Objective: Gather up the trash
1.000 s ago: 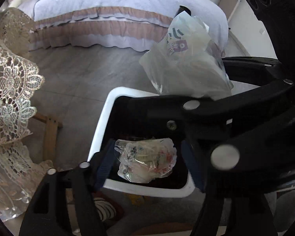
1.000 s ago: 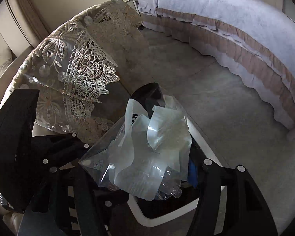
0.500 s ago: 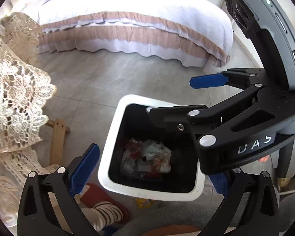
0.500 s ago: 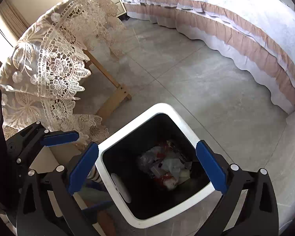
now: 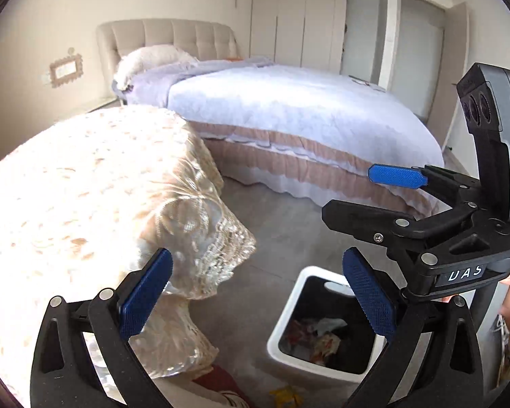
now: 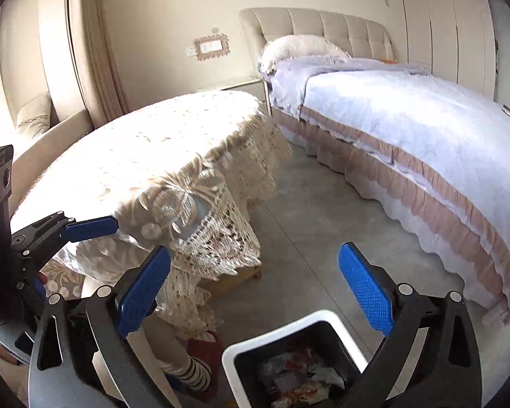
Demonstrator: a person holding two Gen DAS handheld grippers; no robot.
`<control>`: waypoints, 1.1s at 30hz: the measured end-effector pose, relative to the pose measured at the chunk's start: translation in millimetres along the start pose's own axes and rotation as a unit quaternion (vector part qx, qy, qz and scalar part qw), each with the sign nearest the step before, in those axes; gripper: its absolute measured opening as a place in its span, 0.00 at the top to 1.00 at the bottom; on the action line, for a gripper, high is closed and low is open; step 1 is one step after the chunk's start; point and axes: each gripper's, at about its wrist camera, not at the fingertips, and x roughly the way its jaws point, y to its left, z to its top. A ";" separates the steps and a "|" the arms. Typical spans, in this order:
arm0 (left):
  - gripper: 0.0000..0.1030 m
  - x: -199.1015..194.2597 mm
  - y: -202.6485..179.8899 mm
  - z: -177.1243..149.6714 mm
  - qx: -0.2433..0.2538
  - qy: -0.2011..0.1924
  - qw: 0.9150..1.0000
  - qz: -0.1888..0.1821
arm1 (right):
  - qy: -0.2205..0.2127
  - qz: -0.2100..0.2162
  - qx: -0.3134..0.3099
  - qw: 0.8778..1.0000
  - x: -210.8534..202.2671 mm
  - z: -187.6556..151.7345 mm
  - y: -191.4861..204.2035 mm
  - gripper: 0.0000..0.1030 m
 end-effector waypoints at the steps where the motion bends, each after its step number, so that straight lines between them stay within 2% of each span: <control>1: 0.05 -9.9 7.3 2.4 -0.006 -0.013 1.000 0.011 | -0.017 0.004 -0.007 1.000 -1.7 6.6 10.6 0.04; 5: 0.05 -46.4 38.6 8.5 -0.033 -0.058 0.996 0.060 | -0.071 0.021 -0.032 0.997 -7.8 33.5 52.4 0.04; 8: 0.05 -71.1 62.9 9.0 -0.052 -0.078 0.991 0.099 | -0.088 0.047 -0.046 0.994 -7.6 52.4 82.7 0.04; 13: 0.05 -112.1 101.1 11.2 -0.077 -0.119 0.976 0.167 | -0.123 0.063 -0.077 0.987 -7.7 78.9 134.8 0.04; 15: 0.05 -127.3 115.9 11.7 -0.090 -0.129 0.971 0.179 | -0.138 0.073 -0.086 0.984 -7.0 89.1 153.0 0.04; 17: 0.05 -141.4 130.9 13.4 -0.097 -0.128 0.970 0.181 | -0.148 0.086 -0.094 0.981 -5.7 98.2 172.0 0.04; 22: 0.05 -171.7 151.4 12.9 -0.091 -0.155 0.950 0.255 | -0.186 0.081 -0.092 0.975 -2.6 109.6 207.4 0.04; 23: 0.05 -175.6 153.5 11.8 -0.094 -0.162 0.947 0.261 | -0.194 0.076 -0.091 0.974 -2.2 111.4 212.6 0.04; 25: 0.05 -181.0 160.8 8.7 -0.104 -0.168 0.946 0.256 | -0.199 0.072 -0.092 0.973 0.1 115.1 222.0 0.04; 33: 0.05 -194.9 181.6 -2.2 -0.114 -0.177 0.940 0.269 | -0.195 0.066 -0.121 0.971 6.1 117.8 256.7 0.04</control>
